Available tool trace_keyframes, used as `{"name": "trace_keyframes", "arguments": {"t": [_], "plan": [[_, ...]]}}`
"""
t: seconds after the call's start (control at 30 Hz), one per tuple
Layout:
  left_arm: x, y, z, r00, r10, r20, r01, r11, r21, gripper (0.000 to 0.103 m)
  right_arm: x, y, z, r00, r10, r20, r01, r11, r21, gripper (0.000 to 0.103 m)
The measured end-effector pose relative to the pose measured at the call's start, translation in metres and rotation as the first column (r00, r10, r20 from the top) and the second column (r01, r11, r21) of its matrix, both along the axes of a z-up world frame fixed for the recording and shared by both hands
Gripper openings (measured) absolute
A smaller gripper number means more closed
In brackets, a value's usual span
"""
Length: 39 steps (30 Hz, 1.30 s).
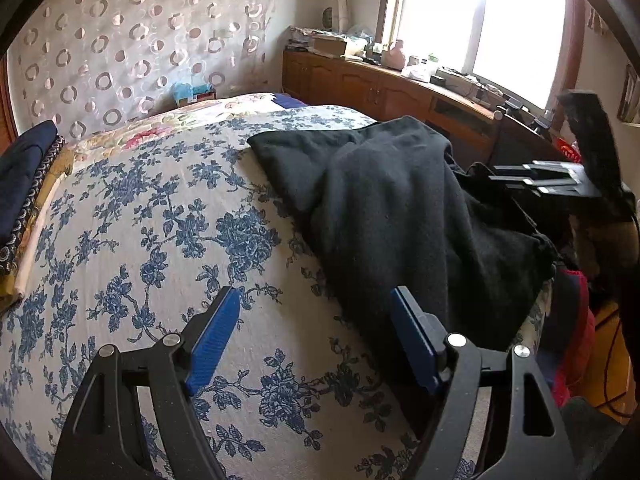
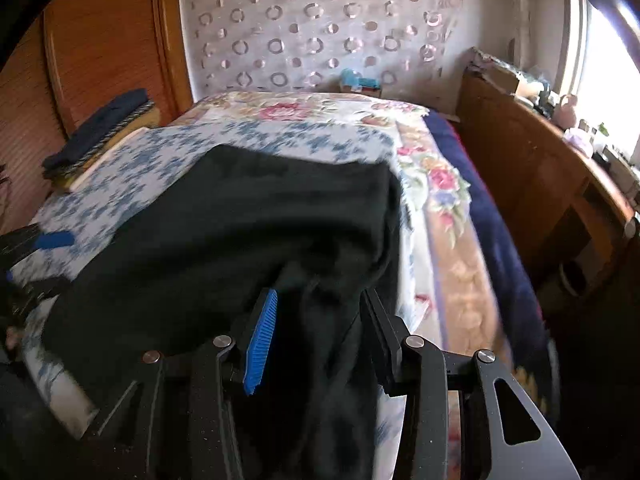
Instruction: Fold small clothes
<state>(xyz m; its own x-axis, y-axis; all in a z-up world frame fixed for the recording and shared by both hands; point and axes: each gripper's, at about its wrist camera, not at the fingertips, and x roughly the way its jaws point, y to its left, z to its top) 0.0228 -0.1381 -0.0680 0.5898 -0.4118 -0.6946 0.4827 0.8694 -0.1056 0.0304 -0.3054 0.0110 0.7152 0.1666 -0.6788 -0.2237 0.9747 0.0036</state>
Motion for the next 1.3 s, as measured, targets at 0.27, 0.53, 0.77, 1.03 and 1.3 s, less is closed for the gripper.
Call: {"name": "trace_keyframes", "arguments": {"t": [0.27, 0.53, 0.77, 1.03, 1.3], "plan": [[-0.003, 0.001, -0.008, 1.0, 0.008, -0.019, -0.008, 1.0, 0.003, 0.078, -0.027, -0.014, -0.005, 0.999, -0.015, -0.031, 0.015, 1.0, -0.013, 0.038], [-0.008, 0.003, -0.009, 1.0, 0.008, -0.026, -0.008, 1.0, -0.01, 0.078, -0.034, 0.0, -0.001, 1.0, 0.012, -0.023, -0.012, 1.0, 0.004, 0.005], [-0.022, -0.001, -0.008, 0.999, -0.035, -0.042, 0.034, 0.999, -0.026, 0.078, -0.054, -0.009, 0.009, 1.0, 0.003, -0.017, -0.003, 1.0, -0.006, 0.004], [-0.032, -0.001, -0.015, 0.995, -0.066, -0.072, 0.064, 0.998, -0.02, 0.078, -0.049, -0.005, 0.002, 1.0, -0.008, -0.027, 0.008, 1.0, -0.011, 0.004], [-0.037, 0.0, -0.014, 0.99, -0.113, -0.087, 0.112, 0.993, -0.025, 0.057, -0.051, 0.002, 0.011, 0.999, -0.018, 0.032, 0.02, 0.998, -0.059, 0.008]]}}
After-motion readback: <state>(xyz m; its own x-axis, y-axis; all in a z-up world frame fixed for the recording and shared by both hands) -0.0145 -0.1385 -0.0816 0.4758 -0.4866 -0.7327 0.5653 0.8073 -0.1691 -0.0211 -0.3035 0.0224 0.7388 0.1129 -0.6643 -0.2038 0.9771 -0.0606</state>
